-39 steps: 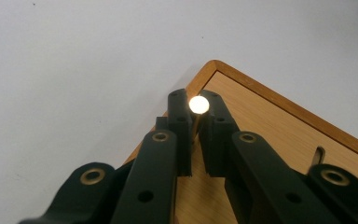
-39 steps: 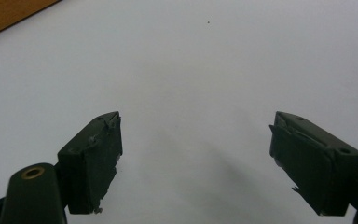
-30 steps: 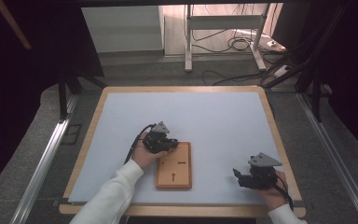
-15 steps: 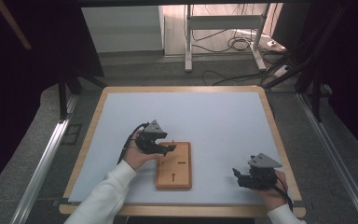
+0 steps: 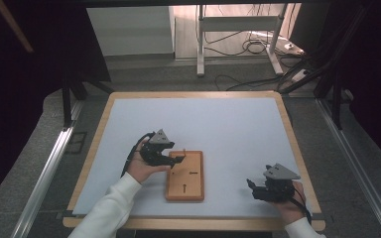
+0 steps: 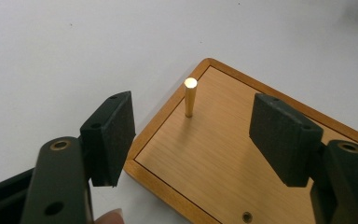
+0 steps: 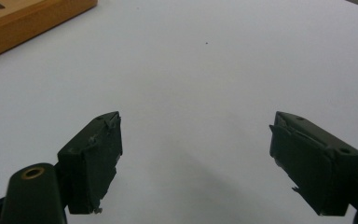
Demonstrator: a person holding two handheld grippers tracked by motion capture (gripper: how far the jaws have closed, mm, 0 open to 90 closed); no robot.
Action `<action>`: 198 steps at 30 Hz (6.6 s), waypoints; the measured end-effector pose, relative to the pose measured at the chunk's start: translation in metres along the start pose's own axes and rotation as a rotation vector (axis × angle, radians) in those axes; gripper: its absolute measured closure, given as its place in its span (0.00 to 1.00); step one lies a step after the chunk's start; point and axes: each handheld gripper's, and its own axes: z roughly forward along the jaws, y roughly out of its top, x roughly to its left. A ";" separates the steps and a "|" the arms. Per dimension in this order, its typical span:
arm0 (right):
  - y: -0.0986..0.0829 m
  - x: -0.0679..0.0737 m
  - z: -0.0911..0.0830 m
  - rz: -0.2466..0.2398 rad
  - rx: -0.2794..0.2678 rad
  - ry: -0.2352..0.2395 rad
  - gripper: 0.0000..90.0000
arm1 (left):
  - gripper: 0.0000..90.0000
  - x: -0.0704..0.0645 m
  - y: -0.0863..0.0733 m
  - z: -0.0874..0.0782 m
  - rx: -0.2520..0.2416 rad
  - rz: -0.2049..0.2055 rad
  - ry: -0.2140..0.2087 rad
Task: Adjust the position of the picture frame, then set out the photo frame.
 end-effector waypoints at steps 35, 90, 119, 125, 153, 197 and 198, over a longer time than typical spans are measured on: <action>0.000 0.010 -0.003 -0.031 -0.016 0.011 0.19 | 0.93 0.010 0.001 0.040 0.014 0.009 -0.071; 0.055 0.172 0.063 -0.566 -0.047 0.103 0.12 | 0.93 0.037 0.011 0.045 0.082 -0.106 -0.244; 0.079 0.152 0.039 -0.569 -0.163 0.021 0.51 | 0.61 0.035 0.010 0.030 0.023 -0.089 -0.086; 0.080 0.152 0.039 -0.574 -0.153 0.023 0.51 | 0.46 0.038 -0.001 0.003 -0.008 -0.112 -0.015; 0.088 0.150 0.039 -0.578 -0.139 0.033 0.54 | 0.40 0.025 -0.062 -0.031 0.062 -0.080 0.053; 0.158 0.114 0.050 -0.569 -0.049 0.207 0.65 | 0.38 0.031 -0.072 -0.038 0.055 -0.105 0.055; 0.159 0.113 0.050 -0.573 -0.050 0.213 0.66 | 0.38 0.031 -0.072 -0.038 0.052 -0.101 0.056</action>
